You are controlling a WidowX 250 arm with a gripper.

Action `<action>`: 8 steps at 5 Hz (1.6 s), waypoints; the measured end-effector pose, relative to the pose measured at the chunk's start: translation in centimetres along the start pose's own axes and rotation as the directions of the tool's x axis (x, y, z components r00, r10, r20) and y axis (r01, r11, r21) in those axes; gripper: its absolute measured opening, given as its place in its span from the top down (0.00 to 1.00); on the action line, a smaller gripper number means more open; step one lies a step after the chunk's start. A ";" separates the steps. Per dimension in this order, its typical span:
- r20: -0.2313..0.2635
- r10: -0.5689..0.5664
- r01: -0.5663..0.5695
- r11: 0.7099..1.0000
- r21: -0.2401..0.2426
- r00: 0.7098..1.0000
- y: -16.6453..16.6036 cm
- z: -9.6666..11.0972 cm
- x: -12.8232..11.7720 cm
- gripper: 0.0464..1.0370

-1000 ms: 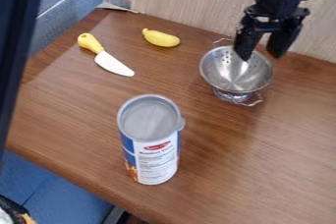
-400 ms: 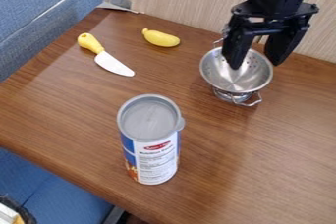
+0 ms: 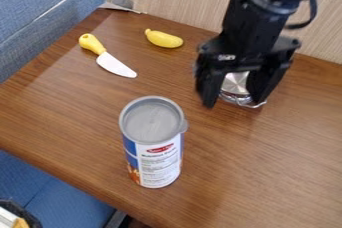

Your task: Move the can in between the knife and stainless strainer

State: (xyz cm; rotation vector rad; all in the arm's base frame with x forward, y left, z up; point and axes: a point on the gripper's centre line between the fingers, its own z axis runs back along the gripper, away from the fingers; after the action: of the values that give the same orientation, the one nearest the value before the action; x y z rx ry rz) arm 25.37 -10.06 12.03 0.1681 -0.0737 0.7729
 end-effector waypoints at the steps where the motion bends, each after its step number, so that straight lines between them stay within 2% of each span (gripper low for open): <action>1: -0.023 -0.036 0.037 0.999 0.015 0.999 1.8 -1.0 -1.4 0.04; 2: -0.049 -0.098 0.098 0.995 0.012 0.994 3.5 -1.7 -3.6 0.04; 4: -0.048 -0.118 0.121 0.991 0.059 0.992 5.7 -3.5 -5.0 0.04; 5: -0.029 -0.114 0.116 0.990 0.086 0.993 6.3 -4.3 -4.8 0.04; 6: -0.033 -0.087 0.090 0.990 0.110 0.996 6.4 -5.2 -3.9 0.04; 8: -0.027 -0.033 0.036 0.994 0.106 0.999 5.5 -5.9 -2.1 0.04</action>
State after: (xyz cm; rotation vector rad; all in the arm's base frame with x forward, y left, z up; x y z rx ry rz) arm 20.04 -6.51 6.60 0.2605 -0.0052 0.7448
